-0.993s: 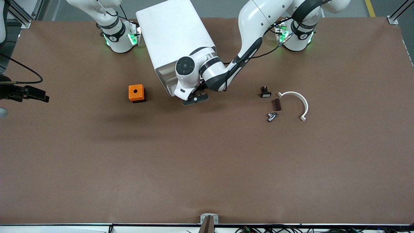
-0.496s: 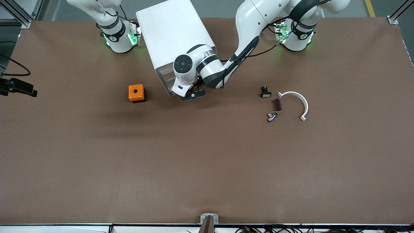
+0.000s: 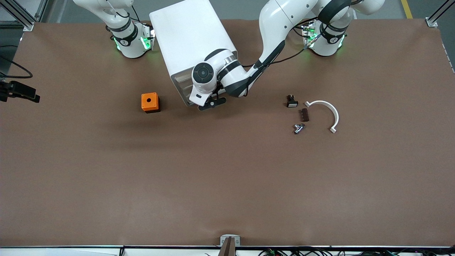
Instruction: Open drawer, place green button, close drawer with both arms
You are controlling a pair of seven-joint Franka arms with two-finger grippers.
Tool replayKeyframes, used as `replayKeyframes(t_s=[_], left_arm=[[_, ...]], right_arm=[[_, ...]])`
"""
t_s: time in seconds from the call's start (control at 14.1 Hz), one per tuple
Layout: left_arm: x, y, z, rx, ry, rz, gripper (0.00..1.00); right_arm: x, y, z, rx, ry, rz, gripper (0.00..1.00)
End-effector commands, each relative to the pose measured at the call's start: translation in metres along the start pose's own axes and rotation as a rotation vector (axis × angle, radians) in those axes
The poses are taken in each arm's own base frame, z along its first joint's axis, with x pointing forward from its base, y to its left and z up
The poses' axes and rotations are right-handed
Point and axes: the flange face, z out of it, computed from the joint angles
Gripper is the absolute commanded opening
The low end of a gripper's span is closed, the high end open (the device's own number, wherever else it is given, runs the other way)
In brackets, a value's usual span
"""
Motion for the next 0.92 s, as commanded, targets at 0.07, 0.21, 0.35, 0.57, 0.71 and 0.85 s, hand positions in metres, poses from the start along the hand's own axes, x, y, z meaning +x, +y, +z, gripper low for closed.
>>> replayKeyframes(t_s=[0.07, 0.21, 0.35, 0.57, 0.71, 0.85], left_arm=[[-0.004, 0.003, -0.003, -0.021, -0.026, -0.016, 1.00], [0.002, 0.001, -0.008, -0.028, -0.023, -0.023, 1.00], [0.017, -0.001, -0.018, -0.041, -0.017, -0.041, 1.00], [0.045, -0.008, -0.043, -0.075, -0.004, -0.081, 1.00], [0.066, -0.015, -0.073, -0.116, 0.007, -0.116, 1.00], [0.089, -0.026, -0.104, -0.153, 0.028, -0.144, 1.00]], right_arm=[[-0.021, -0.004, -0.010, 0.037, 0.011, -0.020, 1.00], [-0.023, -0.007, -0.012, 0.036, 0.025, -0.026, 1.00], [-0.022, -0.007, -0.019, 0.025, 0.069, -0.046, 1.00], [-0.032, -0.013, -0.018, 0.024, 0.075, -0.049, 1.00], [-0.044, -0.009, -0.010, 0.037, 0.096, -0.034, 1.00], [-0.052, -0.002, -0.006, 0.045, 0.100, -0.020, 1.00]])
